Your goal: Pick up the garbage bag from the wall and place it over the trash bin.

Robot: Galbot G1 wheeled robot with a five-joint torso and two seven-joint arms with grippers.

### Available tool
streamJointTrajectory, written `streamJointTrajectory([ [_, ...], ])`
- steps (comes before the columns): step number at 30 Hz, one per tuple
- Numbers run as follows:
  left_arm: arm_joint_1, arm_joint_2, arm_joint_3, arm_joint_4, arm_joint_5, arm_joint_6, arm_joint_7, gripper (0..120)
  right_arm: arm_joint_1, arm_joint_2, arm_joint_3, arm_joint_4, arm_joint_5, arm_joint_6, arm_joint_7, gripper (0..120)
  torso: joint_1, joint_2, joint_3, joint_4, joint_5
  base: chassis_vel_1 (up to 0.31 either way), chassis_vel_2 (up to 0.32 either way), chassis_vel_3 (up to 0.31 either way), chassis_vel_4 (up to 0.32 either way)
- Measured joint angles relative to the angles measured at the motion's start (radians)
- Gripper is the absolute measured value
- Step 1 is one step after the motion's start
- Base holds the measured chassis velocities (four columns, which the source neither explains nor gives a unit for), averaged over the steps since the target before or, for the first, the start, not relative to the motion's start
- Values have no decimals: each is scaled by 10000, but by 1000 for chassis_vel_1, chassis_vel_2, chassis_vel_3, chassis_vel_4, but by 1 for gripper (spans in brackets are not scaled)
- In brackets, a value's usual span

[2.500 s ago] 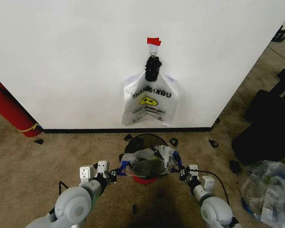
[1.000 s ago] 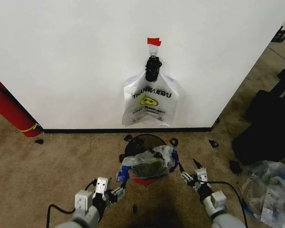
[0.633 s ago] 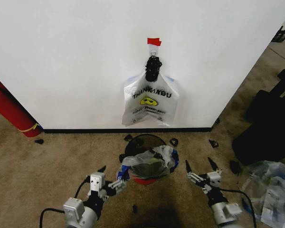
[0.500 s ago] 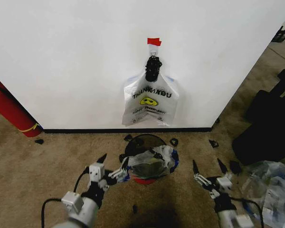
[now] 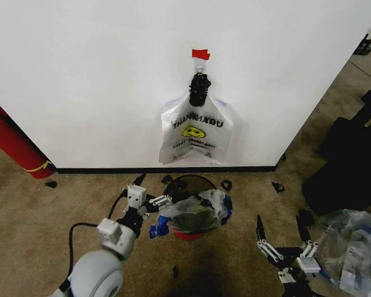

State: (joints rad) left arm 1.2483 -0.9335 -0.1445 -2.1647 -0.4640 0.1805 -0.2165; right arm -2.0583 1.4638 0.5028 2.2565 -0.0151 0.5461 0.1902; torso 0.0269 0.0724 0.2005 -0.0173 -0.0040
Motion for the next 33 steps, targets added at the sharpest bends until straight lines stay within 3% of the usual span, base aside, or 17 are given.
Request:
streamJointTrajectory([
  [6, -1474, 467, 556, 788, -657, 802, 526, 100, -565, 158, -173, 840, -351, -1368, 833, 100, 0, 0, 1, 0, -2, 0, 0, 0, 0],
  [9, -1785, 577, 676, 906, -856, 1018, 709, 100, -627, 180, -175, 921, -382, -1433, 845, 100, 1, 0, 1, 0, -2, 0, 0, 0, 0],
  [14, -3636, 1028, 1545, 1646, -1948, 2295, 1878, 100, -873, 313, -138, 1275, -423, -1620, 850, 100, 1, 0, 1, 0, 3, 0, 0, 0, 0],
  [16, -3898, 1047, 1666, 1792, -2083, 2434, 2044, 100, -901, 320, -129, 1303, -425, -1622, 848, 100, 1, 0, 1, 1, 2, 0, 0, 0, 0],
  [22, -6215, 667, 2635, 3514, -3661, 4020, 3286, 100, -1236, 501, -60, 1514, -470, -1396, 826, 100, 1, 0, 1, 0, 1, 0, 0, 0, 0],
  [25, -6515, 555, 2762, 3839, -3764, 4262, 3492, 100, -1270, 526, -58, 1519, -470, -1365, 827, 100, 1, 0, 1, 0, 1, 0, 0, 0, 0],
  [29, -7581, 226, 3403, 5135, -3762, 4835, 4714, 100, -1346, 527, -34, 1757, -423, -1468, 810, 100, 1, 0, 1, 2, 3, 0, 0, 0, 0],
  [30, -7581, 226, 3403, 5135, -3762, 4835, 4714, 100, -1346, 527, -34, 1757, -423, -1468, 810, 100, 1, 0, 1, 2, 3, 0, 0, 0, 0],
  [33, -8356, -5, 4260, 6059, -2797, 4867, 5936, 100, -1378, 484, 43, 1861, -310, -1580, 792, 100, 1, -1, 0, 1, 2, 0, 0, 0, 0],
])
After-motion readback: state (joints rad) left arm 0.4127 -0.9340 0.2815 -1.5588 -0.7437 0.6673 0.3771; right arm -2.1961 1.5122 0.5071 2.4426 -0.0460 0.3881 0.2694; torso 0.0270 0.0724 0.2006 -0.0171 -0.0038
